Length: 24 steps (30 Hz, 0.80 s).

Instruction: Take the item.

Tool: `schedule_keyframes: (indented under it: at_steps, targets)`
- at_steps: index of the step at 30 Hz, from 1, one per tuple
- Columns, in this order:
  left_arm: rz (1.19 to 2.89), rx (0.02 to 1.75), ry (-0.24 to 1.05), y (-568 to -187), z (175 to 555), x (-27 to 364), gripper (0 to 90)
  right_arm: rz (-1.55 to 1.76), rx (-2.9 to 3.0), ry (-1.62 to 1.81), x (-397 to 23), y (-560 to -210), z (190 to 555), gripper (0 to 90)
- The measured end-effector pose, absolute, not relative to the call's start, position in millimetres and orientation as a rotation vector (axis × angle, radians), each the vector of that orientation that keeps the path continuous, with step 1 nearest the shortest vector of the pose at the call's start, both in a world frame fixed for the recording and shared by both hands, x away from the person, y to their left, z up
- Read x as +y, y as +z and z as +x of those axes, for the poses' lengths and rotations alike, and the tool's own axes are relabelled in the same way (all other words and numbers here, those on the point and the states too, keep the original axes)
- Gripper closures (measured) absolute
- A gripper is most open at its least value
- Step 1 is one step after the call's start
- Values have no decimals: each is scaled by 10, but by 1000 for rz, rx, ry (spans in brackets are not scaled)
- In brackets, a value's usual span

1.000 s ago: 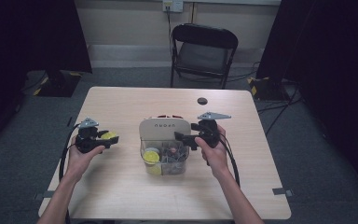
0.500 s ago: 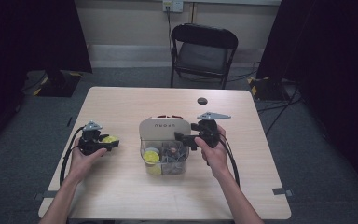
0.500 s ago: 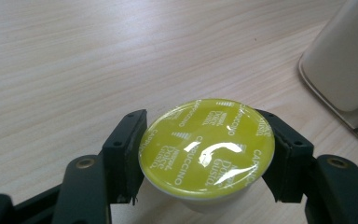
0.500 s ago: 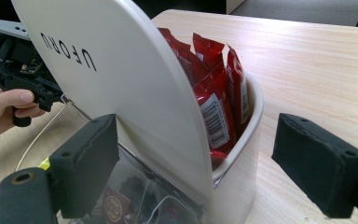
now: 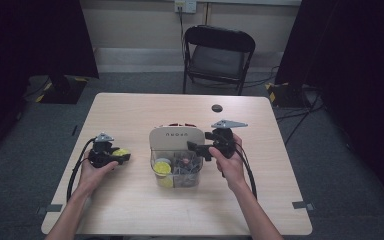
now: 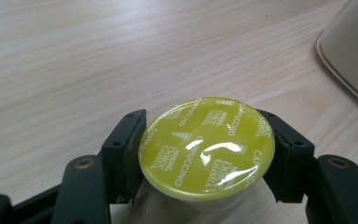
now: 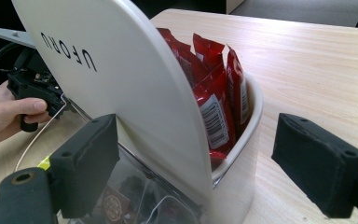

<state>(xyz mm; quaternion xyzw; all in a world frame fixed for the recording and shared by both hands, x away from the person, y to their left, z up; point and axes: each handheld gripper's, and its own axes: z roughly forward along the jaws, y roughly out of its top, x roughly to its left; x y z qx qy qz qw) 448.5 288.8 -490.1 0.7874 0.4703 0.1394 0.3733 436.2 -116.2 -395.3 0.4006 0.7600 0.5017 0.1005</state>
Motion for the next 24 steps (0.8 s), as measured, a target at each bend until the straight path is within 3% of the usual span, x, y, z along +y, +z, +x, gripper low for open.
schedule_keyframes:
  at_steps: [7,24]
  targets:
    - [2002,1212,348,-4905,4483,2893,224,1182,2253,1482,-1163,-3954,4370,137]
    - [2001,1215,407,-4826,4028,3046,200,1203,2241,1489,-1164,-3943,4355,143]
